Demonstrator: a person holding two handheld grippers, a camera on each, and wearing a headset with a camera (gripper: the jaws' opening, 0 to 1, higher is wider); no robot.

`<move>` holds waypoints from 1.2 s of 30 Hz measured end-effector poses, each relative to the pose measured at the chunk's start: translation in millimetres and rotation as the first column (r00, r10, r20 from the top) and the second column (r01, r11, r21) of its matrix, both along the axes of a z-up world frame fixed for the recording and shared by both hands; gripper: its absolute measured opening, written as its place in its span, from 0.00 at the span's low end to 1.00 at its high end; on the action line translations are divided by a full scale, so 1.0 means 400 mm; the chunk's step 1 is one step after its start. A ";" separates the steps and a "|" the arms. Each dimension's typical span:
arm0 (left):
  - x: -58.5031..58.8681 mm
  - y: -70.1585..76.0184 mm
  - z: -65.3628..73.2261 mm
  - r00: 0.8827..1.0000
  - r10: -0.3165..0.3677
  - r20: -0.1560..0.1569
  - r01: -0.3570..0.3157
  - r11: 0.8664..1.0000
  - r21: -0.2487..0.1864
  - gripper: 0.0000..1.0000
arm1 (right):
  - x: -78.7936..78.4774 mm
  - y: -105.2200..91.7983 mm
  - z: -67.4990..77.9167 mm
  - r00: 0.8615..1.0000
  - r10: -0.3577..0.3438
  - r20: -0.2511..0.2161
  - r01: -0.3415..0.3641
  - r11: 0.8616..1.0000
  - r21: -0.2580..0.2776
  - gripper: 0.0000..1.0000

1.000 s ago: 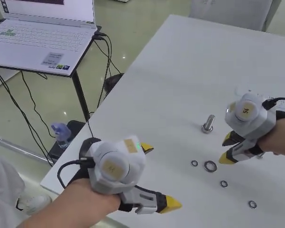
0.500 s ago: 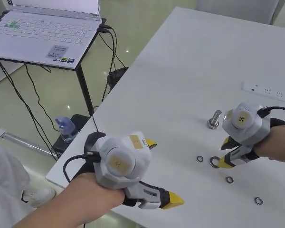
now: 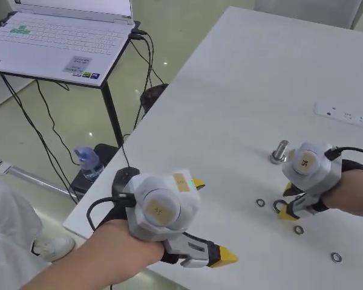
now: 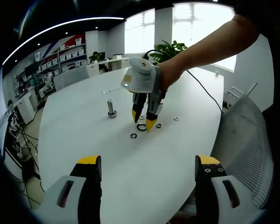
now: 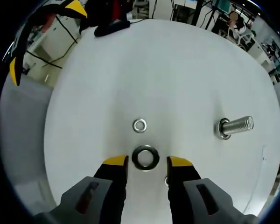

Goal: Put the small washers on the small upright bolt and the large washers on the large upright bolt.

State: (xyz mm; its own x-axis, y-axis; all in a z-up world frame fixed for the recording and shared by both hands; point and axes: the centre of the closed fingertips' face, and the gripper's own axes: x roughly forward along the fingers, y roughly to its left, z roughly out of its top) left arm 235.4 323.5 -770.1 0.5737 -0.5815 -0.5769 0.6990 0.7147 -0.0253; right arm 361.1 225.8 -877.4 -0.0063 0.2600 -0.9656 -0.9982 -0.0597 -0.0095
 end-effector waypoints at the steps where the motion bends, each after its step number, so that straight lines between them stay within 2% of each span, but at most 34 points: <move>1: 0.000 0.001 -0.001 1.000 -0.001 0.000 0.001 1.000 0.002 0.82 | 0.000 0.002 0.000 1.000 -0.003 -0.004 0.003 1.000 0.004 0.35; 8: -0.006 0.002 -0.006 1.000 -0.002 -0.007 0.002 1.000 -0.001 0.81 | 0.008 0.001 -0.004 1.000 -0.003 -0.006 0.003 1.000 -0.003 0.34; 15: -0.008 -0.003 -0.006 1.000 -0.010 -0.009 0.010 1.000 -0.002 0.79 | 0.008 0.000 -0.003 1.000 -0.024 -0.005 0.024 1.000 -0.009 0.29; 17: -0.008 -0.005 -0.005 1.000 -0.013 -0.008 0.013 1.000 -0.003 0.79 | 0.008 -0.005 -0.006 1.000 -0.015 -0.001 0.015 1.000 -0.026 0.25; 26: -0.011 -0.011 -0.001 1.000 -0.013 -0.009 0.013 1.000 -0.014 0.77 | 0.008 -0.004 -0.009 0.999 -0.024 0.021 0.026 0.995 -0.093 0.24; 33: -0.022 -0.017 -0.006 1.000 -0.020 -0.017 0.020 1.000 -0.015 0.76 | 0.014 -0.006 -0.005 0.998 -0.059 -0.002 0.058 0.997 -0.054 0.21; 36: -0.022 -0.017 -0.003 1.000 -0.020 -0.017 0.019 1.000 -0.016 0.76 | 0.012 -0.006 -0.003 0.999 -0.052 -0.002 0.052 0.997 -0.049 0.21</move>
State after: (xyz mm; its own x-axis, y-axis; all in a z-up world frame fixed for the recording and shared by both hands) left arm 226.5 316.5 -771.4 0.5521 -0.6014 -0.5775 0.7121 0.7004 -0.0486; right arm 365.8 223.6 -878.7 0.0024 0.2121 -0.9772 -1.0000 -0.0080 -0.0042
